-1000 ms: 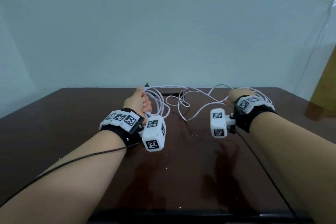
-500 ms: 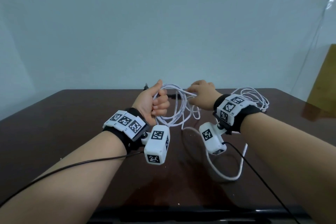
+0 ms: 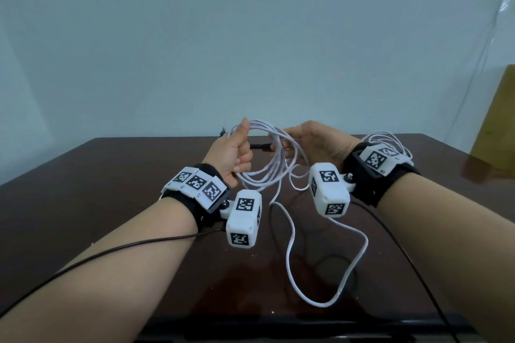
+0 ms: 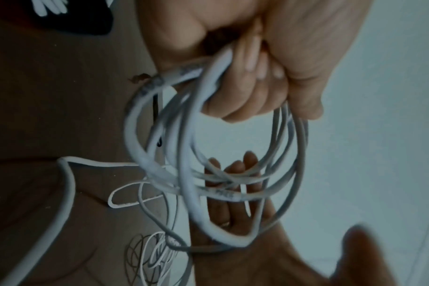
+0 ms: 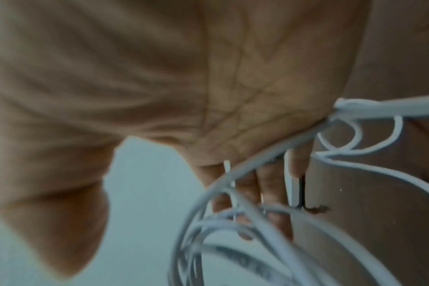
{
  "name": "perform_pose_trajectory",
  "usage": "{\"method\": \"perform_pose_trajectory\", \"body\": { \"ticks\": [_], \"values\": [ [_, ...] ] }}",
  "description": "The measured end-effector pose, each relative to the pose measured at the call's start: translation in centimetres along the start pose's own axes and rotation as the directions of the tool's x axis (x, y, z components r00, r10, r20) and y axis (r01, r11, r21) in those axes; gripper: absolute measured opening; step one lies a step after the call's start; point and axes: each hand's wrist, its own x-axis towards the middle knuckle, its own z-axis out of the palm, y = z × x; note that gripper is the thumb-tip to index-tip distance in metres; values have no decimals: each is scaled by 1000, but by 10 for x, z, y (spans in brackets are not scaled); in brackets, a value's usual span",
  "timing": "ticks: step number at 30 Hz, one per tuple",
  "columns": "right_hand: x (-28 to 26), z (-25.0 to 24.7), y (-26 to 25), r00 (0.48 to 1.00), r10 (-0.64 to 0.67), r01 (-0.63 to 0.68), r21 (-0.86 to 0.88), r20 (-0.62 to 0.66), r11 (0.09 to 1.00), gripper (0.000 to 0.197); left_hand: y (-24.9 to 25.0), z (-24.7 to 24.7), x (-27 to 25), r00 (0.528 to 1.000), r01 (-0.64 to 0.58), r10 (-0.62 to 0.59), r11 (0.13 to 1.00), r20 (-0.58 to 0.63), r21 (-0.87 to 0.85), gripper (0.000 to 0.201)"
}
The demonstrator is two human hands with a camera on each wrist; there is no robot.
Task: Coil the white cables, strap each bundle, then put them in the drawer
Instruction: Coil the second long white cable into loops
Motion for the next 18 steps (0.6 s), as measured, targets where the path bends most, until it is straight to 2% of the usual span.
{"method": "perform_pose_trajectory", "body": {
  "ticks": [1,2,3,4,7,10,12,14,18],
  "values": [
    [1,2,0,1000,5,-6,-62,-28,998,66,-1,2,0,1000,-11,12,1000,-6,24,36],
    [3,4,0,996,-3,-17,-217,-93,976,51,-2,4,0,1000,-16,16,999,-7,38,35],
    [4,9,0,985,-44,-19,-364,-164,931,35,-2,7,0,1000,-14,14,999,-11,37,32],
    [7,12,3,968,-96,-16,-439,-232,898,25,-2,10,0,1000,-7,8,1000,-17,21,28],
    [17,17,12,896,-207,39,-394,-393,918,19,-2,14,-1,1000,25,-26,998,-13,-57,29],
    [27,20,16,787,-281,114,-318,-549,941,24,-6,18,-4,993,109,-97,977,73,-184,52],
    [31,21,14,721,-279,169,-230,-635,958,28,-9,21,-7,983,160,-135,959,121,-232,62],
    [35,20,12,673,-270,203,-179,-689,963,28,-11,24,-8,983,164,-130,939,129,-301,57],
    [39,23,6,592,-288,181,-224,-753,958,37,-10,27,-6,982,170,-117,896,152,-410,49]
  ]
}}
